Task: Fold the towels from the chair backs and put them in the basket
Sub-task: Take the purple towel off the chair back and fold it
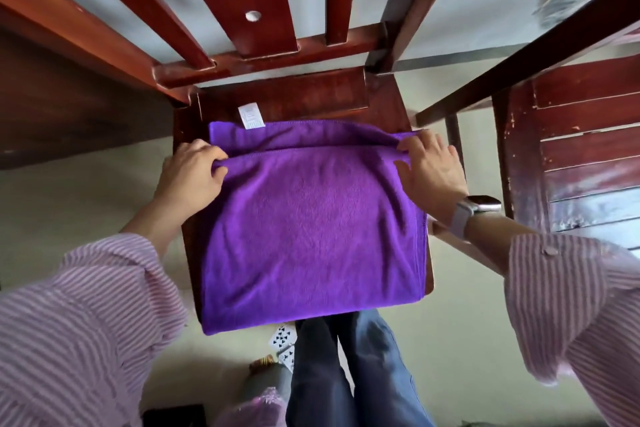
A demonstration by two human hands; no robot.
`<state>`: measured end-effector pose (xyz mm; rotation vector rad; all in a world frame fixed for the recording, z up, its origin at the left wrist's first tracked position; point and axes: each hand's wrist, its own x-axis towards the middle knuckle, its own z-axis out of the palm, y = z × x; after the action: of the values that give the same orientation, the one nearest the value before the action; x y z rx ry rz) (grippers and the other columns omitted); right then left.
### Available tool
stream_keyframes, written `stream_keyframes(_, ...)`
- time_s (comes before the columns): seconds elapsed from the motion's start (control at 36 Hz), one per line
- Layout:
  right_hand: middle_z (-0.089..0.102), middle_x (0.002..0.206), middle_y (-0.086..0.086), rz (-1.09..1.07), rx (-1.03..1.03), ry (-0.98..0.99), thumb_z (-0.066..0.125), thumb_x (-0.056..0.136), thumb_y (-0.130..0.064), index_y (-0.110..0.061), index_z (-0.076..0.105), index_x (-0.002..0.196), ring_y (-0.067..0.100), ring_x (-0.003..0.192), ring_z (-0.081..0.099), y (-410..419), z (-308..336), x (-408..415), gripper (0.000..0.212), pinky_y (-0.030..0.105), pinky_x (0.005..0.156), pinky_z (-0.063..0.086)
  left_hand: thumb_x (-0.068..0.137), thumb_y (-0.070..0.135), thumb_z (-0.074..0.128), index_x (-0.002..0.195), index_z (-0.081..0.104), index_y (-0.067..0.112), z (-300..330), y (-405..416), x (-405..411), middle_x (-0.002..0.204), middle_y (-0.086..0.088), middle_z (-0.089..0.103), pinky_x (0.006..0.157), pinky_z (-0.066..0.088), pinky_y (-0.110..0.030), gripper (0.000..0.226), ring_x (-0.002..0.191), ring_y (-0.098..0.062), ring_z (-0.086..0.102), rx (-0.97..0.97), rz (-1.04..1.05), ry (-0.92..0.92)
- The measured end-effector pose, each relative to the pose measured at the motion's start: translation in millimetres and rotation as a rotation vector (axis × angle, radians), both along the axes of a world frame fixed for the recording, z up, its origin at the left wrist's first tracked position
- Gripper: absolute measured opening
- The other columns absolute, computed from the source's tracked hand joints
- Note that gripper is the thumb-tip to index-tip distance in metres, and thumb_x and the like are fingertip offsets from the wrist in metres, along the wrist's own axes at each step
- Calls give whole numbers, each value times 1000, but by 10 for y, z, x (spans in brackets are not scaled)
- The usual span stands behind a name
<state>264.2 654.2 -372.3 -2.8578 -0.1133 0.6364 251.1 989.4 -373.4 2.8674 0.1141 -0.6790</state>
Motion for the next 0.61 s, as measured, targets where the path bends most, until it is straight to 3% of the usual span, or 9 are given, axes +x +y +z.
stream_keyframes(0.08,45,116,23,-87,133,30,55,84,-13,-3,47,124,42,104,46,-35,35,11,42,46,88,38,86,8,53,103,62,5,86,0,15,104,-16,62,83,44,-43,19,99,-37,55,-93,37,-36)
stream_keyframes(0.25,47,110,20,-50,29,20,50,88,-15,-4,57,105,38,103,45,-30,29,82,22,44,85,38,87,10,55,101,62,9,134,-34,67,105,-10,66,82,46,-40,16,98,-32,58,-165,45,-14)
stream_keyframes(0.39,50,113,19,-95,53,46,50,86,-12,-3,50,116,36,105,45,-48,3,77,31,44,89,38,88,11,52,102,63,10,125,-44,102,100,-11,68,80,48,-39,18,93,-32,61,-189,71,56)
stream_keyframes(0.47,56,106,16,-120,93,52,50,86,-13,-6,58,106,34,102,49,-64,-24,69,23,41,88,40,88,9,52,101,64,12,123,-29,113,100,-9,68,80,47,-37,18,92,-31,61,-198,60,82)
stream_keyframes(0.56,57,88,11,-187,308,70,52,84,-8,-9,62,86,25,84,52,-47,21,76,10,35,76,44,87,5,54,99,67,10,170,-53,154,97,-4,68,78,43,-26,18,89,-19,60,-284,89,136)
stream_keyframes(0.61,54,73,4,-320,548,188,54,82,1,-14,57,73,9,67,52,-80,109,122,18,23,67,42,86,-2,55,91,68,10,251,-54,198,86,1,67,72,42,-11,18,81,-3,60,-459,197,277)
